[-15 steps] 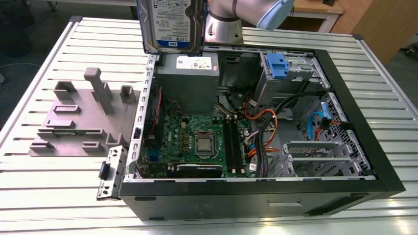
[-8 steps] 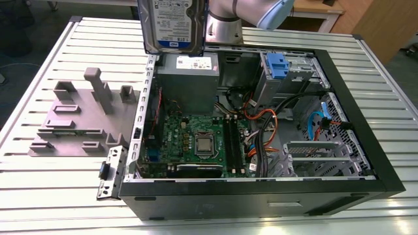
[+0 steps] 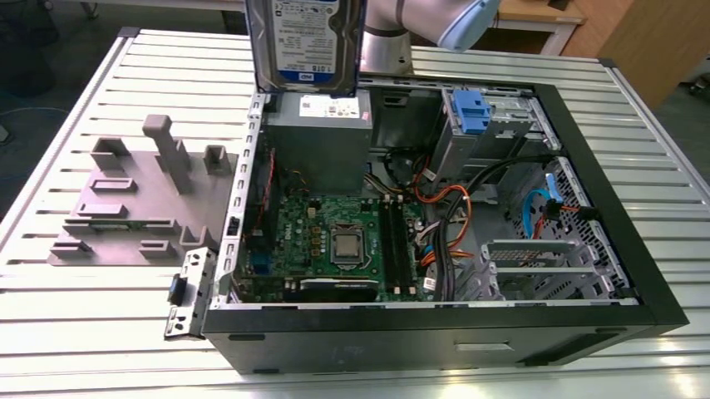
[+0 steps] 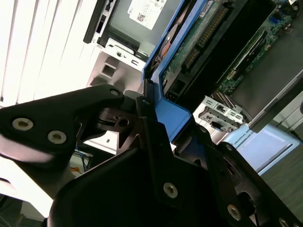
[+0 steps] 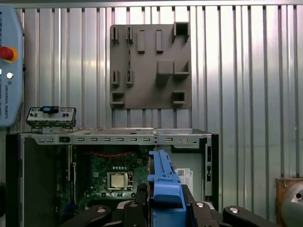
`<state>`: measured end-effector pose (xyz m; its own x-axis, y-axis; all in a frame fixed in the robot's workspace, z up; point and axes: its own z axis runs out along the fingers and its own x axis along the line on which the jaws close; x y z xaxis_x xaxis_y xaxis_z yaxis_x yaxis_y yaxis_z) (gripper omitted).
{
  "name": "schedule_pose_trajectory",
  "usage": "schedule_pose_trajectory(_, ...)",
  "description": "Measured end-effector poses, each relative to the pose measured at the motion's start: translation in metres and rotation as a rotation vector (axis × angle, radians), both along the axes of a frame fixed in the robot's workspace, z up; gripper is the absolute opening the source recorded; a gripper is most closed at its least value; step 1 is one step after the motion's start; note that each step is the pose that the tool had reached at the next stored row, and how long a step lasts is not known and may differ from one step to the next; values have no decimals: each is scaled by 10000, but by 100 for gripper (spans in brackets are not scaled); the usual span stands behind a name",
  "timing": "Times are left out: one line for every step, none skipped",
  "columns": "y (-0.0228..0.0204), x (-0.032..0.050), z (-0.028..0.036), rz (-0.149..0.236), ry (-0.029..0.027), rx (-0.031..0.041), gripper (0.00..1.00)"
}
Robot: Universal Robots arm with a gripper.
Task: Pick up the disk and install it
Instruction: 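Pick up the disk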
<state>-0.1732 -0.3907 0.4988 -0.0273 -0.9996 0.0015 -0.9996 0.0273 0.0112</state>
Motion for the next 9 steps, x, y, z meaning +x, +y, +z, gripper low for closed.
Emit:
schedule_pose_trajectory(-17,1,-2,0,0,0,36)
schedule_pose_trajectory(-40,2,-3,0,0,0,36)
schedule_pose_trajectory(-62,3,-5,0,0,0,36)
schedule_pose_trajectory(-82,4,-7,0,0,0,36)
schedule_pose_trajectory(-106,5,-9,0,0,0,36)
schedule_pose_trajectory(-131,6,-11,0,1,-1,36)
schedule_pose_trajectory(-154,7,-14,1,0,0,36)
schedule_pose_trajectory(-172,9,-15,0,0,0,36)
schedule_pose_trajectory(-186,11,-17,0,0,0,36)
